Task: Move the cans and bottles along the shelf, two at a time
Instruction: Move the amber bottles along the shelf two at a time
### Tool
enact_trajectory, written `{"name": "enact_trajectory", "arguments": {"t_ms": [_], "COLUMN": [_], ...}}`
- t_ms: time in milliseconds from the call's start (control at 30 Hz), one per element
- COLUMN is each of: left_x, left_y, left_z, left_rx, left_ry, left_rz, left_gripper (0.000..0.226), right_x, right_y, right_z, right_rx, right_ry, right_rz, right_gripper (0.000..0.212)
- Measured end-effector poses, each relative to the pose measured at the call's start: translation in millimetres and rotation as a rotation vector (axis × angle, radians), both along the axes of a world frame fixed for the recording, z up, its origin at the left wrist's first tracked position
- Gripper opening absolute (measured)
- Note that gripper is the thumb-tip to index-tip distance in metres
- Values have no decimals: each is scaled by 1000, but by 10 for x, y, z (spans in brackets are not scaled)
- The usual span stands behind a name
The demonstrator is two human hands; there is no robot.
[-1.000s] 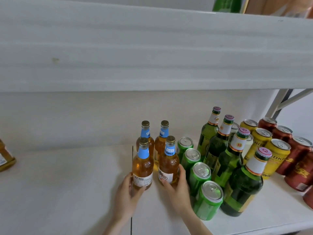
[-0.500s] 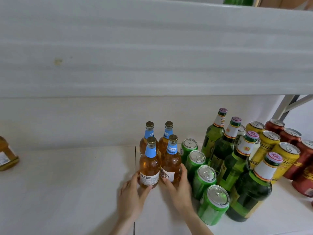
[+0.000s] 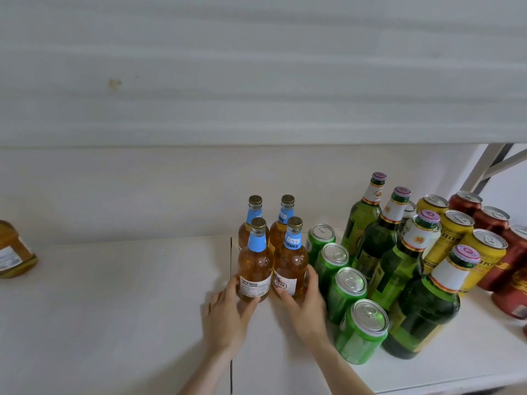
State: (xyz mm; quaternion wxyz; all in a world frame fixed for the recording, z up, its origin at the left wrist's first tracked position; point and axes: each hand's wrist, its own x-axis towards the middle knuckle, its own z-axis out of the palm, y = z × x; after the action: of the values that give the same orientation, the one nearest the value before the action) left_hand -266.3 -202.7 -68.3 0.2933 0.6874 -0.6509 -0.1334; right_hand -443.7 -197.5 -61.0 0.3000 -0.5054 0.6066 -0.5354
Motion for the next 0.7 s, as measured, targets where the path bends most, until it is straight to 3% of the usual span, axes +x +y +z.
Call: {"name": "enact_trajectory", "arguments": {"t_ms": [133,267,400,500,600,700], "left_x": [46,225,409,541,679,829], "left_y": [19,128,345,555,801,1074], "left_z": [76,156,119,119,113,145], "left_rx": [29,-22,-219,-322,-296,-261], "left_ry": [-16,-241,-409,-467,-481,-524], "left_rz": [-40,-134,-192,-176,-192,-210], "left_gripper": [70,66,44,50,50,51], "right_x": [0,27,75,166,279,394], "right_y": [48,237,504,712,930,1168], "right_z": [75,172,230,278,285,250], "right_rx": [28,103,217,278,275,270], "right_ry": [17,93,371,581,853,974], "right_rz": [-6,-3,23,49,32,50], "right_gripper": [71,74,82,81,80,77]}}
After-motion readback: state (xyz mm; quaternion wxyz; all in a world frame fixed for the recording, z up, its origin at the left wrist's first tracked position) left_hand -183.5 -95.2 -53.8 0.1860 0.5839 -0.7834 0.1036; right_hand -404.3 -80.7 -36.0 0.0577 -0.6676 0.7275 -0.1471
